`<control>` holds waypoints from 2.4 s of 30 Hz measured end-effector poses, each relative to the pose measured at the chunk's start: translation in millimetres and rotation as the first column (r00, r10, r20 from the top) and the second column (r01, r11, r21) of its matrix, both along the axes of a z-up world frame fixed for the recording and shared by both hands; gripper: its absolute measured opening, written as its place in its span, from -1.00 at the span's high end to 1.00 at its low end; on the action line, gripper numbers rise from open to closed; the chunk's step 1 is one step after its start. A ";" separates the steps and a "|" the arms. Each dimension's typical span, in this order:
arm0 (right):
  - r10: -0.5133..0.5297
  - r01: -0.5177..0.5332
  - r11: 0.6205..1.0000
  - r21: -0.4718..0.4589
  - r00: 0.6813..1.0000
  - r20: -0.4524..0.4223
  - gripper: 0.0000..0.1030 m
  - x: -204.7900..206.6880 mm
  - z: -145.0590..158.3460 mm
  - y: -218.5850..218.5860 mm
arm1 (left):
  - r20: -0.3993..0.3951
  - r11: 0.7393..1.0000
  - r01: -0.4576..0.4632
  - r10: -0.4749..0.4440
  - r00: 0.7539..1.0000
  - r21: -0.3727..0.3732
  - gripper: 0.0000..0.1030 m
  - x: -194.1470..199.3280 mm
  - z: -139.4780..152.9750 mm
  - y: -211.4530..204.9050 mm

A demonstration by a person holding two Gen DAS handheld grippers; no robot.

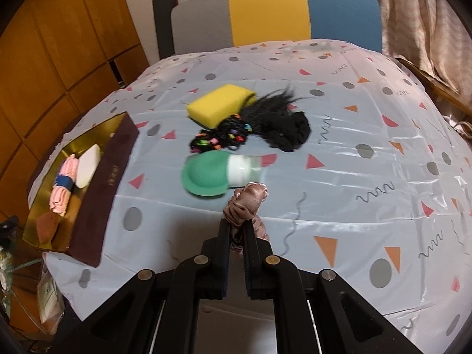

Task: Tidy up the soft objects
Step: 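Carry the pink satin scrunchie into the gold tray and release it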

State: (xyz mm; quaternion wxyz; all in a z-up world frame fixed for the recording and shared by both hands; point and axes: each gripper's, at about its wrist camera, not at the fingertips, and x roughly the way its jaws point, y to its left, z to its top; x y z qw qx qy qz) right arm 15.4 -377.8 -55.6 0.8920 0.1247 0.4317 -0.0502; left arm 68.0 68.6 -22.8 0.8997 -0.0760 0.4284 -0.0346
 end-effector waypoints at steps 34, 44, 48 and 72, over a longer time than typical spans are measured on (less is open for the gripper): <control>0.452 -0.465 0.883 0.064 0.878 0.155 0.84 47.5 63.1 205.1 | 0.026 0.995 0.094 -0.094 0.995 -0.024 -0.06 -11.6 9.2 -18.2; 0.483 -0.489 0.864 0.117 0.872 0.077 0.84 76.4 37.5 223.2 | 0.018 0.994 0.103 -0.103 0.995 -0.025 -0.06 -10.5 6.3 -19.8; 0.473 -0.474 0.869 0.138 0.880 0.042 0.84 94.9 26.2 225.2 | 0.016 0.995 0.101 -0.100 0.995 -0.025 -0.06 -9.4 4.7 -18.3; 0.331 -0.337 0.935 0.114 0.941 0.070 -0.18 88.3 36.3 162.8 | 0.031 0.988 0.143 -0.141 0.989 -0.054 -0.06 -4.7 16.6 -27.8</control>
